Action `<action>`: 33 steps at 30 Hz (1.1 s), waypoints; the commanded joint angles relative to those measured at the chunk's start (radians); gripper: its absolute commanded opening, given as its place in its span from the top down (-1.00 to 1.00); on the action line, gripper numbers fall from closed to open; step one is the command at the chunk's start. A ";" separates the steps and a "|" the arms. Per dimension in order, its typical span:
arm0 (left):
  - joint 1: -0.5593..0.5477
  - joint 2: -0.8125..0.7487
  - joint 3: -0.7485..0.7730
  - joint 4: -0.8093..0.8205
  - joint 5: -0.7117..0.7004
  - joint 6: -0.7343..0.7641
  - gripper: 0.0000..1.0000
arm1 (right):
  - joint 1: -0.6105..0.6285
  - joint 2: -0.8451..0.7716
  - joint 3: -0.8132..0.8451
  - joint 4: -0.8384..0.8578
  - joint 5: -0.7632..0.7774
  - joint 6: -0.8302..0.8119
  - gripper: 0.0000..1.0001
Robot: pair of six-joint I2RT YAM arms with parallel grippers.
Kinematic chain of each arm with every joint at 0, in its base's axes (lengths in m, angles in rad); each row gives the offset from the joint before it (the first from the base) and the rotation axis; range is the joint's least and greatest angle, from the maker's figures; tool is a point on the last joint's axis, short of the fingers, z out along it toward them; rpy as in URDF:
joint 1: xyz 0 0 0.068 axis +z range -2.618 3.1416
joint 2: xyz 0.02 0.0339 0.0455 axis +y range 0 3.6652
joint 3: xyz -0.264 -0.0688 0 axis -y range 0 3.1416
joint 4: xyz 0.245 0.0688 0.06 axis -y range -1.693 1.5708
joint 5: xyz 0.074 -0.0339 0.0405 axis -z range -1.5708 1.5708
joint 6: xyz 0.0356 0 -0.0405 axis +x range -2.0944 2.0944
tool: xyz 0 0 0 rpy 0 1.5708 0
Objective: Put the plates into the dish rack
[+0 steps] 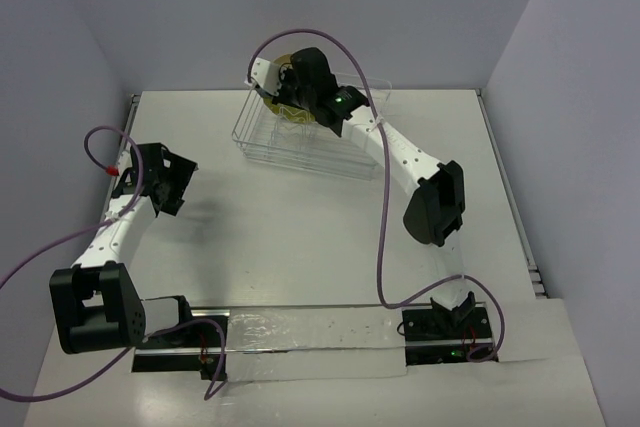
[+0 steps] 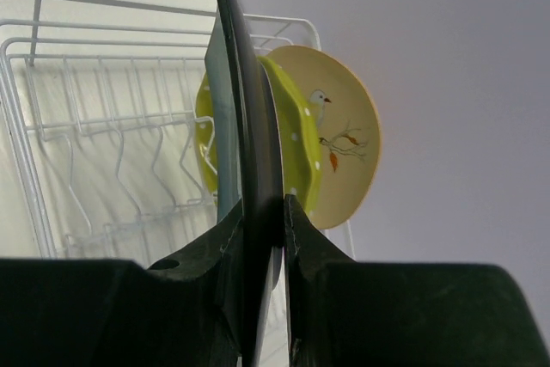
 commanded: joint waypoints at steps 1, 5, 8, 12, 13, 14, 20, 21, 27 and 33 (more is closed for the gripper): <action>0.007 -0.047 0.020 0.034 -0.026 0.019 -0.99 | 0.000 0.032 0.127 0.151 0.010 0.021 1.00; 0.007 -0.064 0.012 0.033 -0.040 0.022 -0.99 | -0.003 0.058 0.114 0.176 0.014 0.020 1.00; 0.008 -0.066 0.009 0.036 -0.037 0.020 -0.99 | -0.009 0.084 0.122 0.183 0.019 0.021 1.00; 0.008 -0.058 0.009 0.042 -0.023 0.024 -0.99 | -0.021 0.112 0.129 0.184 0.010 0.030 1.00; 0.008 -0.055 0.008 0.045 -0.019 0.024 -0.99 | -0.025 0.118 0.130 0.186 0.004 0.037 1.00; 0.008 -0.051 0.008 0.048 -0.011 0.026 -0.99 | -0.029 0.124 0.130 0.194 -0.005 0.046 1.00; 0.008 -0.032 0.012 0.055 0.005 0.030 -0.99 | -0.048 0.172 0.174 0.194 0.010 0.065 1.00; 0.008 -0.031 0.012 0.056 0.005 0.030 -0.99 | -0.051 0.172 0.169 0.197 0.014 0.060 1.00; 0.008 -0.013 0.018 0.066 0.017 0.034 -0.99 | -0.065 0.169 0.157 0.122 0.006 0.018 1.00; 0.007 0.000 0.017 0.078 0.031 0.038 -0.99 | -0.069 0.081 0.090 0.070 -0.008 -0.048 1.00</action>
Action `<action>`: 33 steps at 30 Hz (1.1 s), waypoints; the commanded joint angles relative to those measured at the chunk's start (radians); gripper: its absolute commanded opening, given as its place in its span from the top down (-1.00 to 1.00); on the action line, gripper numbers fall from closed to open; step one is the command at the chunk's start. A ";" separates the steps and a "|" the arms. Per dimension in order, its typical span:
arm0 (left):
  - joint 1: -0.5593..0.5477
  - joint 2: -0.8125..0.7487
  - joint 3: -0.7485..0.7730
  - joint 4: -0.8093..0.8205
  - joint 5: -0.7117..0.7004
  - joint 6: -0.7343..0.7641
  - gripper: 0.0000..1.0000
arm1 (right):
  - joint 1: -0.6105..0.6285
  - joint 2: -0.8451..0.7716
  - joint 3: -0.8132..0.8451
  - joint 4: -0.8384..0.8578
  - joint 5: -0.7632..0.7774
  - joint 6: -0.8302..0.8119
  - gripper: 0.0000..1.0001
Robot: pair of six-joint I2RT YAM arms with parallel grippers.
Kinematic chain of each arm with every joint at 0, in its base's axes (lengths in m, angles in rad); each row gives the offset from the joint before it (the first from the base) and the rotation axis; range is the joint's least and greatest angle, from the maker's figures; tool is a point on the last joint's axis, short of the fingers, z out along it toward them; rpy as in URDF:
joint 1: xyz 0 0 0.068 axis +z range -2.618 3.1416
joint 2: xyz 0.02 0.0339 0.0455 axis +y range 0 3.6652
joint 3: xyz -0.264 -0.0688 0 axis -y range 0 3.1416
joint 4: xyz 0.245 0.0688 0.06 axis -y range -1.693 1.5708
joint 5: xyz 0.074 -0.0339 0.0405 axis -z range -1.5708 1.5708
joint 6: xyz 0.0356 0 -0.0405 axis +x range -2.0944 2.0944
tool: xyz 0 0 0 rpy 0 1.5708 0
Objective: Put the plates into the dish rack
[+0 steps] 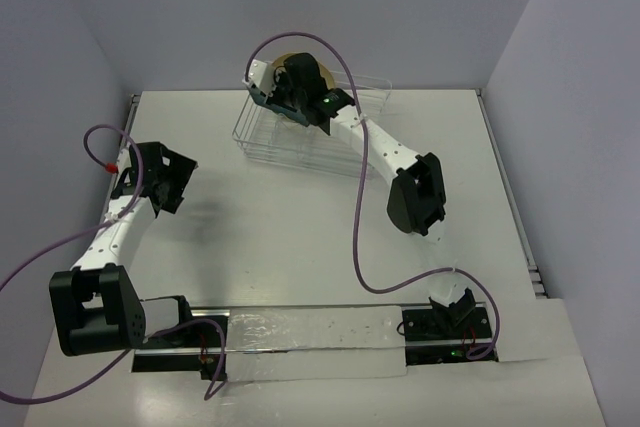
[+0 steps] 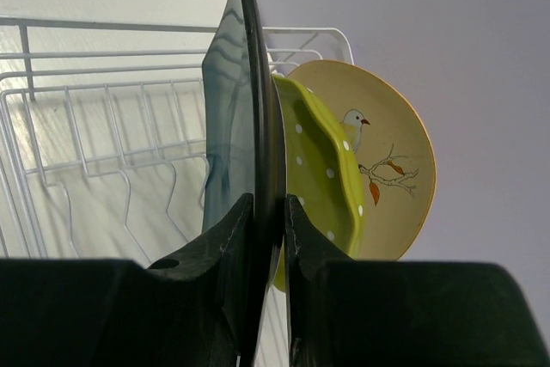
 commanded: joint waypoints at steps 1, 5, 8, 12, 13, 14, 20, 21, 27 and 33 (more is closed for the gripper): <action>0.008 0.006 0.019 0.056 0.025 0.017 -0.99 | -0.043 -0.110 -0.020 0.009 0.033 -0.118 1.00; 0.008 0.001 0.017 0.063 0.023 0.020 -0.99 | -0.051 -0.166 -0.044 -0.012 -0.004 -0.152 1.00; 0.008 -0.010 0.012 0.068 0.018 0.021 -0.99 | -0.062 -0.185 -0.045 -0.030 -0.022 -0.162 1.00; 0.007 -0.020 0.006 0.074 0.015 0.021 -0.99 | -0.068 -0.208 -0.062 -0.048 -0.074 -0.151 1.00; 0.007 -0.021 0.005 0.076 0.015 0.020 -0.99 | -0.069 -0.209 -0.071 -0.050 -0.091 -0.144 1.00; 0.007 -0.020 0.005 0.078 0.016 0.021 -0.99 | -0.070 -0.204 -0.077 -0.047 -0.105 -0.138 1.00; 0.007 -0.007 0.007 0.080 0.025 0.025 -0.99 | -0.068 -0.121 -0.018 -0.054 -0.134 -0.121 1.00; 0.007 -0.006 0.008 0.078 0.025 0.026 -0.99 | -0.069 -0.091 0.005 -0.064 -0.132 -0.118 1.00; 0.008 0.003 0.009 0.082 0.026 0.032 -0.99 | -0.076 -0.046 0.011 0.014 -0.129 -0.069 1.00; 0.007 0.016 0.009 0.086 0.036 0.035 -0.99 | -0.093 -0.002 0.031 0.094 -0.155 0.012 1.00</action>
